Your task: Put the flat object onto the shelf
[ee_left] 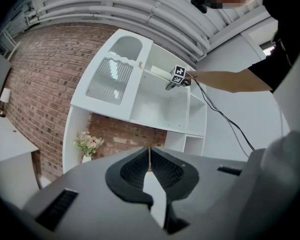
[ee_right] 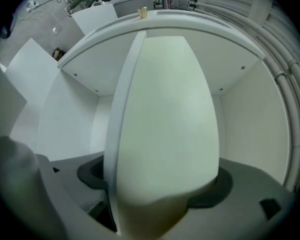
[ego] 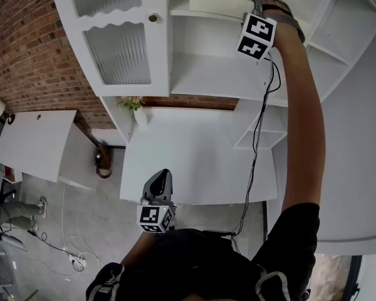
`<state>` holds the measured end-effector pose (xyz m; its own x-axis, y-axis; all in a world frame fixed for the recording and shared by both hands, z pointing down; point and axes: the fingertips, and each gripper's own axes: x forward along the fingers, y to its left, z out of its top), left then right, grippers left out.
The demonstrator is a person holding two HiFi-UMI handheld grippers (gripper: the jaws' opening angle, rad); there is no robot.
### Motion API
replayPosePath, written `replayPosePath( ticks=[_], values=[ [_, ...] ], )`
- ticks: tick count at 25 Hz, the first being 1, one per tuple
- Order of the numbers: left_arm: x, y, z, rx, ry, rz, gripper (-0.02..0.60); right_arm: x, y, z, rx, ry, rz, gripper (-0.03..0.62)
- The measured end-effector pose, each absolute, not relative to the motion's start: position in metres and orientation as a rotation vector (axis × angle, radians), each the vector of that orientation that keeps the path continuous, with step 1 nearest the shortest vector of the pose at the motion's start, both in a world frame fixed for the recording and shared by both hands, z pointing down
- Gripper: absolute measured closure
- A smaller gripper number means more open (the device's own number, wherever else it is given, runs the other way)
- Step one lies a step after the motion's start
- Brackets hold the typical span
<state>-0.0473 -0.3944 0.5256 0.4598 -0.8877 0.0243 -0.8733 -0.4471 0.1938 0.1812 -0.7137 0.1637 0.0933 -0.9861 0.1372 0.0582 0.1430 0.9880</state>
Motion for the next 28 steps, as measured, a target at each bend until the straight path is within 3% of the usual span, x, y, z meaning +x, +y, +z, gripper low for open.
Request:
replayPosePath(
  ticks=[15, 28],
  values=[
    [-0.041, -0.395, 0.527, 2.522, -1.56, -0.137, 0.563, 0.181, -0.725, 0.157, 1.15, -1.159, -1.109, 0.175],
    [-0.051, -0.348, 0.522, 2.503, -1.618, -0.139, 0.563, 0.178, -0.672, 0.145, 1.24, -1.117, -1.24, 0.175]
  ],
)
